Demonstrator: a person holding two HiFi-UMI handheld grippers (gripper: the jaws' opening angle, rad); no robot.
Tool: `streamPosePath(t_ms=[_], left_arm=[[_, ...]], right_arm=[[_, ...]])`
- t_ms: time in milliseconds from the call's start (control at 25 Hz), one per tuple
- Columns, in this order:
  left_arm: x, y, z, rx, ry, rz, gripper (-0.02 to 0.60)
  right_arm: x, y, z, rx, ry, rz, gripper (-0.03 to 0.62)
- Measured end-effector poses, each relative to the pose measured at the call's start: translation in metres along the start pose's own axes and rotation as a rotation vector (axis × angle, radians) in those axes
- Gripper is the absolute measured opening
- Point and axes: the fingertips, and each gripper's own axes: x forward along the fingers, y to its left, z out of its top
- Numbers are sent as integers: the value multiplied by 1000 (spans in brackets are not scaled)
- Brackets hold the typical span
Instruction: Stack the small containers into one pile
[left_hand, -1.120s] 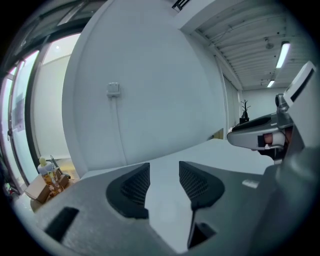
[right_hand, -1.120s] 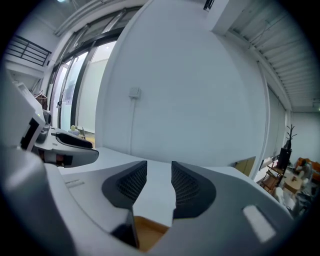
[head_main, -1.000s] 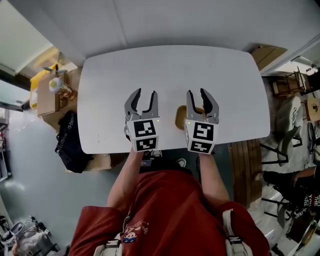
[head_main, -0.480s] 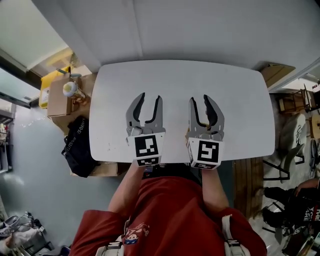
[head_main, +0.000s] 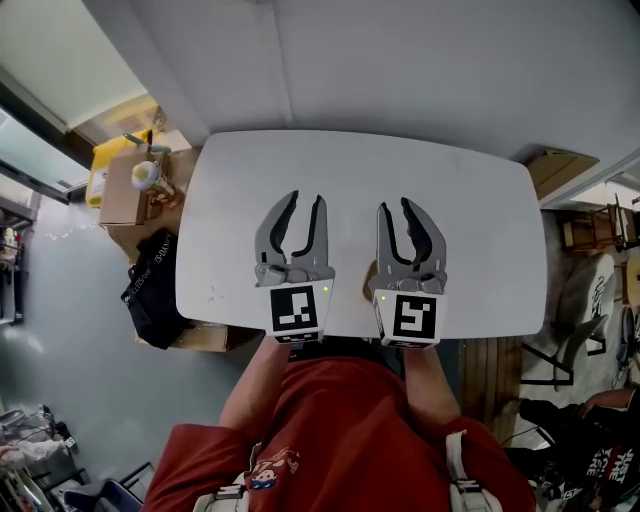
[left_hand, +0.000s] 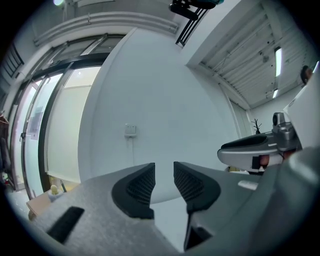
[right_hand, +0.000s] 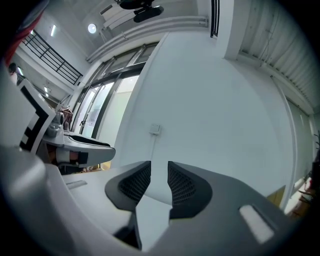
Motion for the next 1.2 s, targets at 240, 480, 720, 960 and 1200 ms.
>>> streamPosePath(t_ms=[240, 480, 720, 960, 1200], left_arm=[[-2, -13, 10, -11, -28, 8, 73], [-6, -29, 14, 0, -38, 3, 2], [-5, -36, 15, -9, -50, -13, 2], [-6, -42, 19, -15, -74, -33, 2], [-8, -41, 16, -27, -77, -40, 2]], right_arm=[[-4, -4, 1, 23, -12, 31, 68], [-12, -4, -1, 40, -3, 60, 0], [-18, -10, 1, 39, -10, 45, 0], [-22, -11, -3, 23, 13, 28, -1], [-24, -8, -3, 18, 17, 19, -1]])
